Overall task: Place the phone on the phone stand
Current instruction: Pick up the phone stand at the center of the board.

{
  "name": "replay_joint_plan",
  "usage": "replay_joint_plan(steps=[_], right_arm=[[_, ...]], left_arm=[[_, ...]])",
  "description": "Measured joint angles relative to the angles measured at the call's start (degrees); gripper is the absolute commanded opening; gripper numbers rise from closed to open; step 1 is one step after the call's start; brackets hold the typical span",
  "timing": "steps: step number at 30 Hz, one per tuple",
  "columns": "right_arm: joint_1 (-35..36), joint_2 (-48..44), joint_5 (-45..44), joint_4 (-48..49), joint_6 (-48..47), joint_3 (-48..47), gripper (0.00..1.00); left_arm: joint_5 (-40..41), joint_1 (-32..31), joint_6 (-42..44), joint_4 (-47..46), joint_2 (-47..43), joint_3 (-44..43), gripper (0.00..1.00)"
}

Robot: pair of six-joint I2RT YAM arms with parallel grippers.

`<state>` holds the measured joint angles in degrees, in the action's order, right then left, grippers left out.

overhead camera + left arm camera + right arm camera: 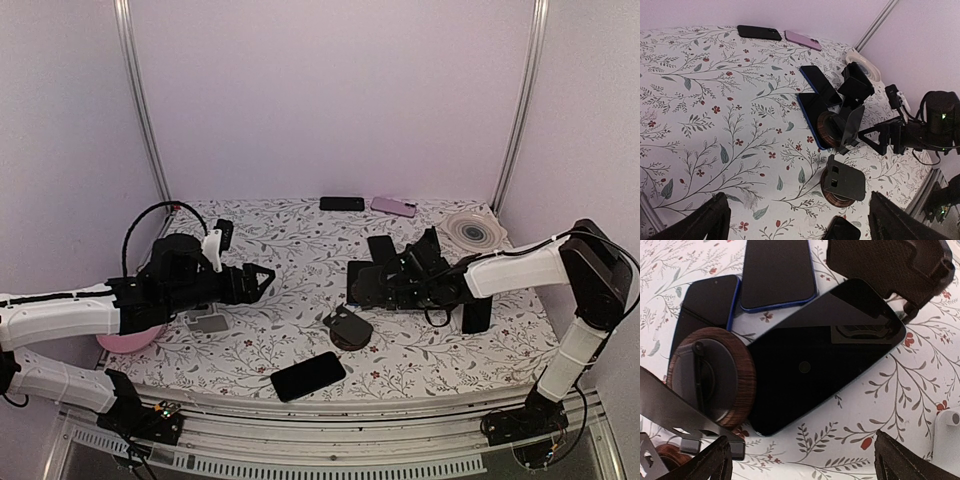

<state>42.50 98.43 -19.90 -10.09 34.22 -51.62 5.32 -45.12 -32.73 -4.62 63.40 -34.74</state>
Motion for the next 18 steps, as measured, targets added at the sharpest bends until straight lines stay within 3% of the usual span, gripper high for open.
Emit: replay_joint_plan(steps=[18], right_arm=[[-6.99,0.13,1.31,-3.3,-6.73,-12.24,0.99]], left_arm=[[0.37,0.0,0.13,1.53,-0.5,0.0,0.97]])
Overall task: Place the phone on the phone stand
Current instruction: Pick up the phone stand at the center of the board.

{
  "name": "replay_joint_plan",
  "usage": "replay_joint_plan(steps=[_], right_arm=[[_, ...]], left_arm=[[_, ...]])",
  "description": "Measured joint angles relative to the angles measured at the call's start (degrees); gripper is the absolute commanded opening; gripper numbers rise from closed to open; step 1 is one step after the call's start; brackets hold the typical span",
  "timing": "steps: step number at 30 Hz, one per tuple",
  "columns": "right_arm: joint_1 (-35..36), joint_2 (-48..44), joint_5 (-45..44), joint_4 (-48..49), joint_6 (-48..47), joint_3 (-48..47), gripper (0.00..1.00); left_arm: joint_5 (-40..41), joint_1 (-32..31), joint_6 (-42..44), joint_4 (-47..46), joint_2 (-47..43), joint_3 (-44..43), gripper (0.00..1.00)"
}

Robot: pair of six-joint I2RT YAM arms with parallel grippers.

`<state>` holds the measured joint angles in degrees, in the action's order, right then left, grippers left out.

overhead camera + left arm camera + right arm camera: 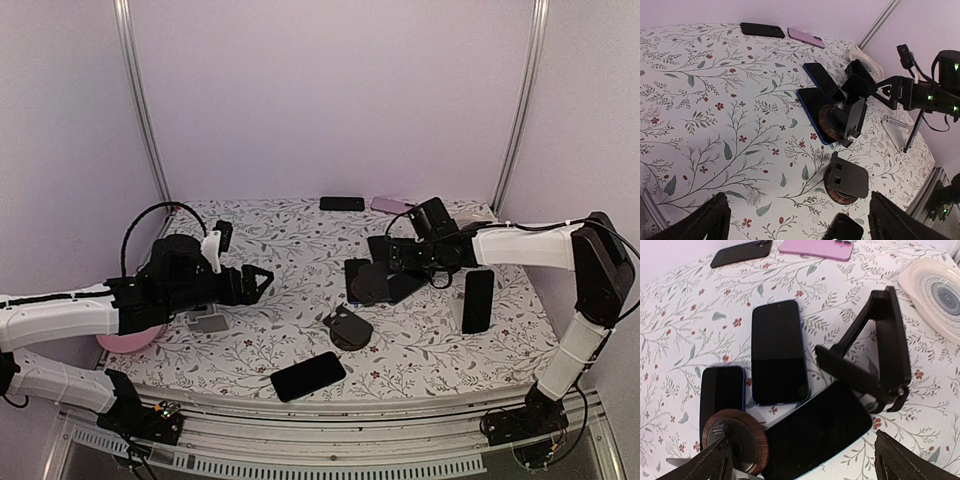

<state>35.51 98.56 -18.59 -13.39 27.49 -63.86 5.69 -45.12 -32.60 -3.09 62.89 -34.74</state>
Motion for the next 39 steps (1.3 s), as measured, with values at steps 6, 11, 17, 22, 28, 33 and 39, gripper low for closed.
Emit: replay_joint_plan(steps=[6,11,17,22,28,33,39], right_arm=[[-4.0,1.25,-1.9,-2.03,-2.89,-5.11,0.96],[-5.73,6.95,-2.29,-3.43,-7.3,-11.69,0.89],[-6.27,12.31,-1.77,-5.57,-12.81,-15.96,0.86],[-7.45,14.1,0.24,-6.36,-16.15,-17.4,0.85],[-9.38,15.78,4.04,-6.36,-18.88,-18.4,0.84],[-9.73,17.66,5.75,-6.56,-20.11,-18.43,0.81],[-9.77,18.51,7.08,-6.82,-21.09,-18.43,0.72]], left_arm=[[0.17,0.0,0.0,0.13,-0.31,0.0,0.97],[0.48,0.0,0.0,0.63,-0.33,0.02,0.97],[0.55,0.0,-0.02,0.85,-0.35,0.02,0.97],[0.55,0.0,-0.02,0.9,-0.61,0.02,0.97],[0.52,0.0,-0.02,0.87,-0.63,0.02,0.97],[0.52,0.0,-0.02,0.9,-0.63,0.02,0.97],[0.52,0.0,-0.04,0.87,-0.63,0.04,0.97]])
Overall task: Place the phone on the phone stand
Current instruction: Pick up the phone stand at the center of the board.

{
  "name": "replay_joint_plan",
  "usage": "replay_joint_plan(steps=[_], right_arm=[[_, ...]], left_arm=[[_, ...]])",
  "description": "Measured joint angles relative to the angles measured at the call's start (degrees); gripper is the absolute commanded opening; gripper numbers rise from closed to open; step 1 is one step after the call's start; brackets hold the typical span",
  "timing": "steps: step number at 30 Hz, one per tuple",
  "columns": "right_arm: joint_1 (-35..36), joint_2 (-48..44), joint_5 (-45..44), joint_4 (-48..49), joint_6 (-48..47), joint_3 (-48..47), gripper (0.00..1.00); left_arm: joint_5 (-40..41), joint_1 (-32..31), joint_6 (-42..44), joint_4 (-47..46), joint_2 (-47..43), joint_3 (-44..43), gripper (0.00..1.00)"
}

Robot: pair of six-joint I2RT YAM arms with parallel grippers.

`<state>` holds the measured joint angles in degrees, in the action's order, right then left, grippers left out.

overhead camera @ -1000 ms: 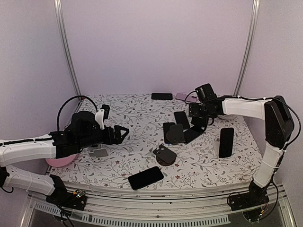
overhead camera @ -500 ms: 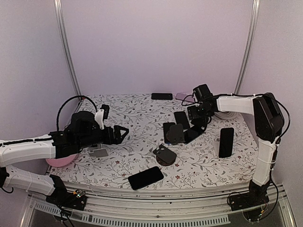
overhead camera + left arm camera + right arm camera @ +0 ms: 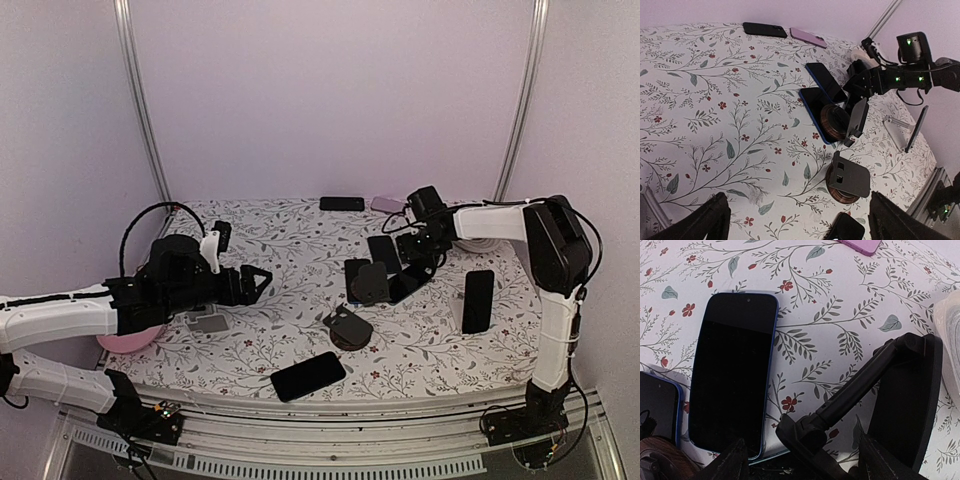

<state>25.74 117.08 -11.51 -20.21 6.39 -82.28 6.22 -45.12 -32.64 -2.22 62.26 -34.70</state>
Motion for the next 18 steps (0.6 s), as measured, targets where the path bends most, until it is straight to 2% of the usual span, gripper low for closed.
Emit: replay_joint_plan(steps=[11,18], right_arm=[[-0.44,0.15,0.09,-0.09,-1.29,0.0,0.4],[-0.7,0.15,0.11,-0.37,-2.97,-0.48,0.13]], left_arm=[[-0.02,0.0,0.0,0.0,0.02,-0.02,0.97],[-0.02,0.0,0.0,0.02,0.02,0.0,0.97]])
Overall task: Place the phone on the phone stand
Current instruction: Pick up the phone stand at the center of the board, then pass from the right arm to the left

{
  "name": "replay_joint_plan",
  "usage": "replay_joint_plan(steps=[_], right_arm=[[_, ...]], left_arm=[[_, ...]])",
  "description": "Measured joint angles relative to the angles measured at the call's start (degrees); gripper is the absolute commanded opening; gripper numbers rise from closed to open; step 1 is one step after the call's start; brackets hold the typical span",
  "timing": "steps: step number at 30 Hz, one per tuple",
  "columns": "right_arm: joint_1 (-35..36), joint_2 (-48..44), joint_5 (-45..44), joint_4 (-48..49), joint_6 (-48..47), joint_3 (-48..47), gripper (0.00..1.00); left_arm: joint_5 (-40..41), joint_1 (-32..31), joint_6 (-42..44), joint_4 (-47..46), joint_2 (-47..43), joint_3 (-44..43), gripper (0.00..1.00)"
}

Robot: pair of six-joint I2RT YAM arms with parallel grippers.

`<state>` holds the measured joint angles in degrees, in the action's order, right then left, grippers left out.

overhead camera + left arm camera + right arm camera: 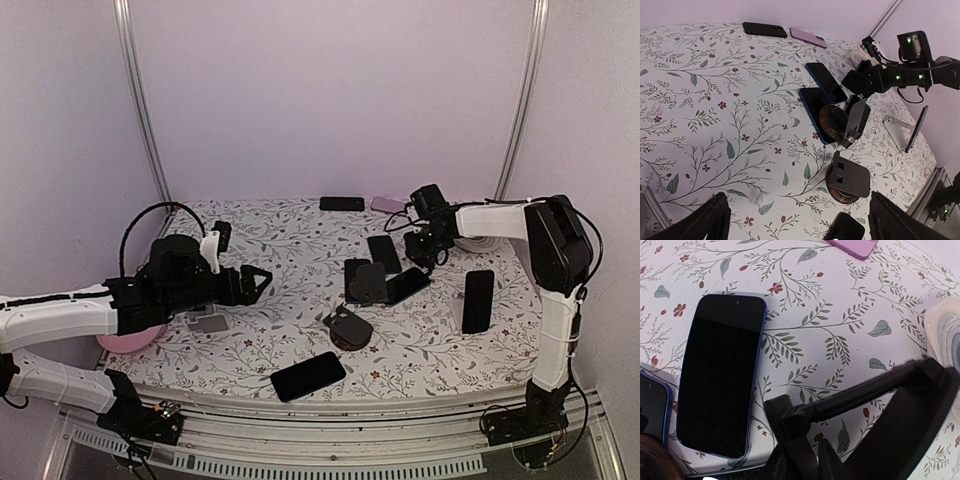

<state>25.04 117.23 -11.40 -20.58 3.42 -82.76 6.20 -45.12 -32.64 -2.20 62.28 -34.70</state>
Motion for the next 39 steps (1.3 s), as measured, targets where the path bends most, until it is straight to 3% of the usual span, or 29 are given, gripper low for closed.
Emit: replay_joint_plan(steps=[5,16,29,39], right_arm=[[-0.04,-0.04,0.02,-0.33,-0.74,-0.44,0.04],[-0.09,-3.37,3.5,-0.42,-1.29,-0.57,0.03],[0.09,-18.38,10.75,3.96,-0.74,2.32,0.03],[2.19,-32.57,20.79,10.43,2.91,12.85,0.03]], left_arm=[[0.0,0.02,-0.09,-0.04,0.0,0.0,0.97],[-1.2,0.02,-1.11,-1.09,0.11,0.17,0.97],[-4.98,0.0,-3.43,-5.42,0.98,1.01,0.97],[-9.18,0.0,-5.77,-11.17,1.18,2.08,0.96]])
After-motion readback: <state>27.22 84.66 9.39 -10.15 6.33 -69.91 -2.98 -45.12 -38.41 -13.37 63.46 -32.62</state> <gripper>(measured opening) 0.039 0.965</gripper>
